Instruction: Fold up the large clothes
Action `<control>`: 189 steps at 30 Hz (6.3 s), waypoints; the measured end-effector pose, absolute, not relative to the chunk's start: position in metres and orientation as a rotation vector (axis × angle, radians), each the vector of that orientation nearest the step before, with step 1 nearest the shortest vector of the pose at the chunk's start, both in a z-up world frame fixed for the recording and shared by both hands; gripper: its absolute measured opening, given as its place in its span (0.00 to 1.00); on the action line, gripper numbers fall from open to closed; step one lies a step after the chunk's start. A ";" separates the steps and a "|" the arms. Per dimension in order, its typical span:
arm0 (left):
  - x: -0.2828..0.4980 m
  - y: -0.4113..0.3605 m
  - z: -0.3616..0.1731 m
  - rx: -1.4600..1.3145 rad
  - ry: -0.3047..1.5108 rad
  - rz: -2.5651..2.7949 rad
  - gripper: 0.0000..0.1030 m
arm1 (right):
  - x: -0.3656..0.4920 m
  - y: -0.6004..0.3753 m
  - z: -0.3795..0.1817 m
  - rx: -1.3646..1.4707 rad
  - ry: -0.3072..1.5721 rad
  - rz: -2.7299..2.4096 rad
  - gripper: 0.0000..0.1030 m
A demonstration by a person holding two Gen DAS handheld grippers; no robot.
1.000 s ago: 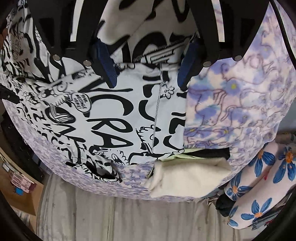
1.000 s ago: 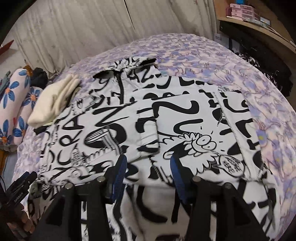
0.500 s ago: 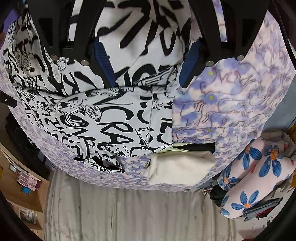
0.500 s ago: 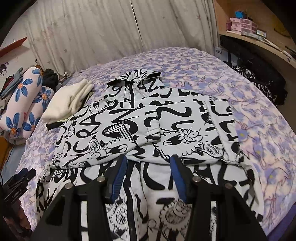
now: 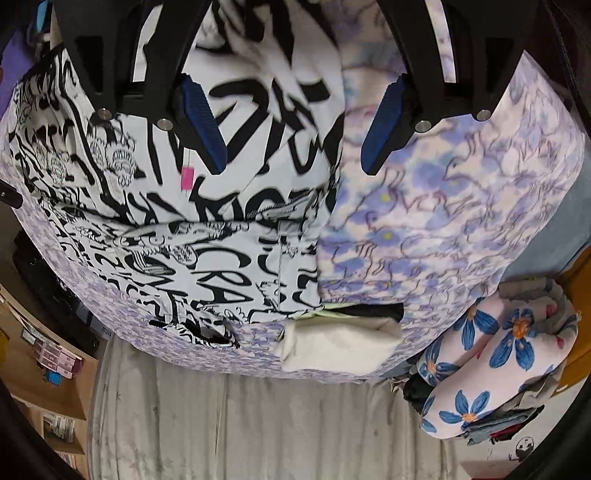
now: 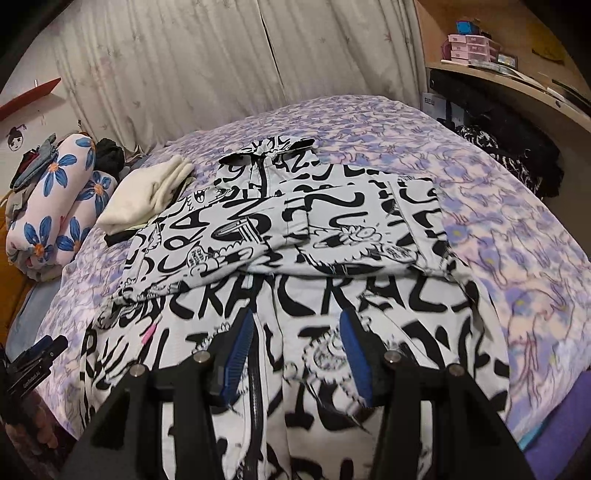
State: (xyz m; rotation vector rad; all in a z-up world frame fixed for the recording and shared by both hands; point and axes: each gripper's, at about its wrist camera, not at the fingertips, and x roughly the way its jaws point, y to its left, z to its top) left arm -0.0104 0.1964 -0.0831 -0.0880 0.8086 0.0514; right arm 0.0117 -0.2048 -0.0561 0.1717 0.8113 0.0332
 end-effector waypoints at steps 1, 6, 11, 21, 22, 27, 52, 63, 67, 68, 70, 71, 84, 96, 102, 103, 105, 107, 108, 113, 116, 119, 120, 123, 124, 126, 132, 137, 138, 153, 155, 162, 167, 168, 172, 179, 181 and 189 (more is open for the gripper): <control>-0.014 0.198 -0.085 -0.089 0.813 0.047 0.72 | 0.008 -0.206 -0.057 0.170 0.812 0.034 0.47; -0.029 0.210 -0.097 -0.102 0.847 0.026 0.72 | -0.012 -0.216 -0.069 0.149 0.847 0.034 0.47; -0.036 0.225 -0.121 -0.144 0.906 0.017 0.72 | -0.032 -0.243 -0.082 0.140 0.879 -0.001 0.47; -0.031 0.231 -0.162 -0.284 0.977 -0.050 0.75 | -0.061 -0.313 -0.106 0.260 0.946 -0.085 0.48; -0.032 0.229 -0.164 -0.284 0.972 -0.052 0.78 | -0.064 -0.319 -0.113 0.305 0.965 -0.076 0.48; -0.031 0.222 -0.168 -0.246 0.969 -0.068 0.84 | -0.079 -0.327 -0.132 0.397 0.984 -0.020 0.48; -0.039 0.229 -0.175 -0.305 0.957 -0.119 0.84 | -0.086 -0.351 -0.164 0.520 0.994 0.097 0.47; -0.041 0.223 -0.175 -0.341 0.979 -0.170 0.69 | -0.069 -0.335 -0.175 0.484 0.978 0.131 0.47; -0.031 0.206 -0.177 -0.260 1.016 -0.153 0.45 | -0.068 -0.323 -0.169 0.390 0.989 0.093 0.37; -0.028 0.200 -0.175 -0.248 1.033 -0.160 0.31 | -0.068 -0.319 -0.166 0.357 0.996 0.080 0.29; -0.027 0.190 -0.168 -0.207 1.039 -0.121 0.21 | -0.070 -0.312 -0.158 0.302 0.997 0.068 0.23; -0.027 0.185 -0.164 -0.177 1.039 -0.099 0.14 | -0.070 -0.308 -0.153 0.276 0.994 0.064 0.20; -0.059 0.226 -0.083 -0.455 0.929 -0.132 0.03 | -0.097 -0.290 -0.042 0.159 0.846 0.103 0.14; -0.038 0.261 -0.049 -0.635 0.934 -0.176 0.03 | -0.081 -0.324 0.002 0.431 0.793 0.202 0.14; 0.044 0.244 -0.018 -0.592 0.856 -0.166 0.04 | 0.006 -0.346 0.013 0.575 0.746 0.202 0.14; 0.062 0.242 -0.017 -0.587 0.856 -0.157 0.04 | 0.022 -0.348 0.013 0.592 0.744 0.197 0.14; 0.094 0.237 -0.017 -0.592 0.857 -0.142 0.04 | 0.055 -0.351 0.013 0.612 0.743 0.175 0.14; 0.133 0.233 -0.021 -0.591 0.874 -0.130 0.07 | 0.088 -0.354 0.008 0.640 0.759 0.150 0.15; 0.146 0.231 -0.023 -0.592 0.885 -0.123 0.08 | 0.098 -0.355 0.005 0.644 0.767 0.140 0.16; 0.220 0.223 -0.050 -0.591 0.947 -0.087 0.45 | 0.175 -0.361 -0.027 0.672 0.845 0.067 0.24; 0.259 0.225 -0.067 -0.606 0.935 -0.037 0.73 | 0.212 -0.367 -0.052 0.688 0.883 0.054 0.48; 0.289 0.228 -0.087 -0.613 0.972 -0.031 0.73 | 0.241 -0.368 -0.074 0.663 0.912 0.052 0.57; 0.297 0.228 -0.093 -0.596 0.990 -0.031 0.73 | 0.247 -0.367 -0.078 0.644 0.922 0.051 0.57; 0.319 0.218 -0.115 -0.483 1.060 -0.058 0.73 | 0.269 -0.361 -0.097 0.511 0.976 0.041 0.57; 0.324 0.213 -0.123 -0.437 1.081 -0.078 0.73 | 0.277 -0.360 -0.107 0.464 1.010 0.048 0.57; 0.329 0.207 -0.135 -0.368 1.109 -0.124 0.73 | 0.285 -0.363 -0.122 0.439 1.055 0.074 0.57; 0.334 0.196 -0.162 -0.218 1.160 -0.255 0.73 | 0.296 -0.369 -0.161 0.404 1.144 0.216 0.57; 0.336 0.187 -0.174 -0.116 1.166 -0.306 0.73 | 0.295 -0.378 -0.170 0.449 1.141 0.319 0.57; 0.337 0.186 -0.175 -0.108 1.166 -0.306 0.73 | 0.294 -0.378 -0.171 0.446 1.141 0.328 0.57; 0.318 0.158 -0.105 0.032 0.920 -0.052 0.06 | 0.264 -0.347 -0.102 0.206 0.905 0.026 0.11; 0.330 0.166 -0.095 -0.026 0.890 -0.017 0.06 | 0.274 -0.347 -0.091 0.217 0.860 0.012 0.11; 0.378 0.153 -0.135 0.022 0.904 0.074 0.06 | 0.344 -0.337 -0.133 0.234 0.971 -0.111 0.12; 0.387 0.157 -0.192 0.004 0.956 0.103 0.08 | 0.349 -0.336 -0.177 0.228 1.022 -0.140 0.14; 0.386 0.157 -0.193 0.002 0.950 0.105 0.09 | 0.348 -0.335 -0.176 0.225 1.019 -0.140 0.15; 0.383 0.163 -0.187 -0.033 0.957 0.103 0.19 | 0.344 -0.336 -0.168 0.218 1.037 -0.131 0.24; 0.341 0.182 -0.135 -0.140 0.814 0.086 0.24 | 0.319 -0.309 -0.126 0.229 0.955 -0.167 0.39; 0.334 0.172 -0.127 -0.144 0.806 0.042 0.23 | 0.311 -0.280 -0.116 0.192 0.921 -0.151 0.46; 0.332 0.089 -0.137 -0.125 0.885 -0.146 0.11 | 0.284 -0.166 -0.098 -0.052 0.734 -0.133 0.58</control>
